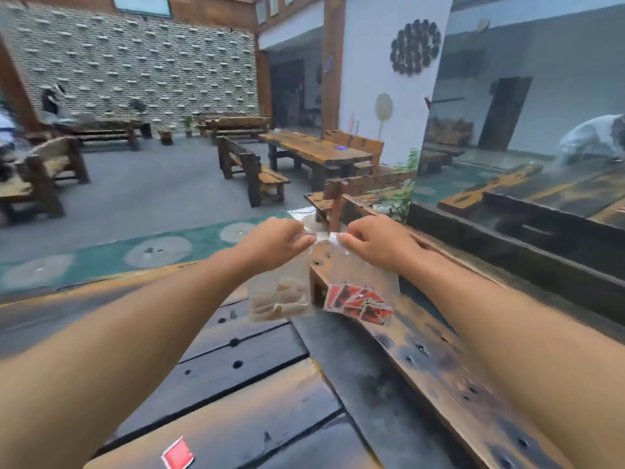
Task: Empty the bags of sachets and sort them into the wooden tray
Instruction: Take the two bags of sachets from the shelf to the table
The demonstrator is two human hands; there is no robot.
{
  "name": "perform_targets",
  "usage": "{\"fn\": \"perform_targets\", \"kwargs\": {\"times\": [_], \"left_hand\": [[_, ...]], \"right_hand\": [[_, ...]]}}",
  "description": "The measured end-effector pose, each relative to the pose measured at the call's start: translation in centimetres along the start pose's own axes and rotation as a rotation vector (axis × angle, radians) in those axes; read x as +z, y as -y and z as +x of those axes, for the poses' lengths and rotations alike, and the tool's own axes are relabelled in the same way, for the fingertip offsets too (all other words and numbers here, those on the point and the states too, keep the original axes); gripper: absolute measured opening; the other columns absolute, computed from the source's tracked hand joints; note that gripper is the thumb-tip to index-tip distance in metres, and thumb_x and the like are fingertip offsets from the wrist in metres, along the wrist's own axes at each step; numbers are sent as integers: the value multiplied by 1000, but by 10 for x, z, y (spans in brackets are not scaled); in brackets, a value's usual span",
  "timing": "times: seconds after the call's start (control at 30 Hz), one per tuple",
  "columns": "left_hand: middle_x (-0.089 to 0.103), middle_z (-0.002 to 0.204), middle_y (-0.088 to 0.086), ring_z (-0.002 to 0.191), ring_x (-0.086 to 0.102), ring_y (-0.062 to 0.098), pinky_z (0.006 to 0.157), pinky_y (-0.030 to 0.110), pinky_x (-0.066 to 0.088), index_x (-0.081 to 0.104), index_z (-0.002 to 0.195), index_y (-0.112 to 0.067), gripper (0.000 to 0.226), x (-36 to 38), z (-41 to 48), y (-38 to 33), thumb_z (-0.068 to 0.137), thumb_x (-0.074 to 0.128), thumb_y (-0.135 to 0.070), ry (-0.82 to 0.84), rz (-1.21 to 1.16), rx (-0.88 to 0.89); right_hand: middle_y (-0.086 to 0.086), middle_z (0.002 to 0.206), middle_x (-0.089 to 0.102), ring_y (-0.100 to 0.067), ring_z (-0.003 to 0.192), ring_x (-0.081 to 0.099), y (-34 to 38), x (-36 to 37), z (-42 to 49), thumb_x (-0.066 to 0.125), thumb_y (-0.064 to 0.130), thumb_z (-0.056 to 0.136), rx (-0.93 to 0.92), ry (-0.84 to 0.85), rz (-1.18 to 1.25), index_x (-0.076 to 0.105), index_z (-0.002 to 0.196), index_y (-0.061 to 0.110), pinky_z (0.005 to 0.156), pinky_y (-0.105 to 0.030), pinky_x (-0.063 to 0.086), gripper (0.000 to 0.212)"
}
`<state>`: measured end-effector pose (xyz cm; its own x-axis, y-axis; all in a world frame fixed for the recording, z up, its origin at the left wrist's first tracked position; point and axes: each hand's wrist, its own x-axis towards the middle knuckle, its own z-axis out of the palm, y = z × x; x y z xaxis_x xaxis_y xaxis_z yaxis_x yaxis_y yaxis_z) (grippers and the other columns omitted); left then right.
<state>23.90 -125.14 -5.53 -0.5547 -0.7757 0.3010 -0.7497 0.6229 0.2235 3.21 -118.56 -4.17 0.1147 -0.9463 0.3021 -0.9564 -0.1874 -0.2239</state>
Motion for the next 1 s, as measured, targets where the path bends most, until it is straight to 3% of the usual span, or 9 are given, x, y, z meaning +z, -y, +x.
{"fn": "perform_targets", "kwargs": {"times": [0.1,0.23,0.4,0.47,0.57,0.77,0.9,1.0], "left_hand": [[45,61,-1,66,52,32,59,38,37,38,62,-21,45,-4,-19,19,97,52,-46,-27,63,-136],[45,61,-3,61,46,27,57,39,37,37,63,-23,45,-1,-51,27,96,50,-49,-60,93,-246],[50,62,-1,63,51,27,59,41,42,43,67,-19,44,27,-109,31,94,47,-54,-35,113,-359],[49,61,-1,61,48,26,56,40,39,44,66,-18,44,40,-128,29,96,50,-49,-31,104,-412],[45,59,-2,59,44,24,55,37,30,40,64,-21,43,63,-156,26,98,51,-45,12,64,-445],[51,63,-2,62,51,23,61,42,44,47,71,-19,43,128,-210,17,97,46,-54,148,-2,-536],[43,61,-6,64,45,22,62,39,39,39,67,-23,42,176,-240,15,98,48,-50,218,-79,-577],[46,60,-7,62,48,21,59,36,34,40,66,-25,41,206,-263,14,98,50,-48,251,-180,-635]], "right_hand": [[-4,61,59,-20,56,54,11,18,20,50,45,99,-126,22,40,59,64,14,54,-38,40,48],[-9,62,61,-24,58,56,18,40,30,48,48,98,-226,63,109,63,69,7,56,-42,46,52],[1,56,48,-15,53,44,25,65,10,48,43,100,-307,115,141,52,65,11,51,-30,26,47],[1,54,45,-16,52,43,27,87,1,51,41,99,-370,160,193,46,59,15,53,-32,28,48],[-9,56,50,-29,58,52,27,125,-15,52,40,98,-389,263,267,46,56,13,55,-39,34,50],[-1,57,52,-24,59,51,22,202,-72,49,49,96,-392,429,272,48,60,16,54,-39,36,49],[-8,61,57,-27,62,53,10,246,-108,50,47,96,-351,508,312,49,62,11,59,-43,42,48],[-6,62,57,-27,63,55,0,270,-134,49,47,97,-319,592,323,45,60,18,59,-43,43,47]]}}
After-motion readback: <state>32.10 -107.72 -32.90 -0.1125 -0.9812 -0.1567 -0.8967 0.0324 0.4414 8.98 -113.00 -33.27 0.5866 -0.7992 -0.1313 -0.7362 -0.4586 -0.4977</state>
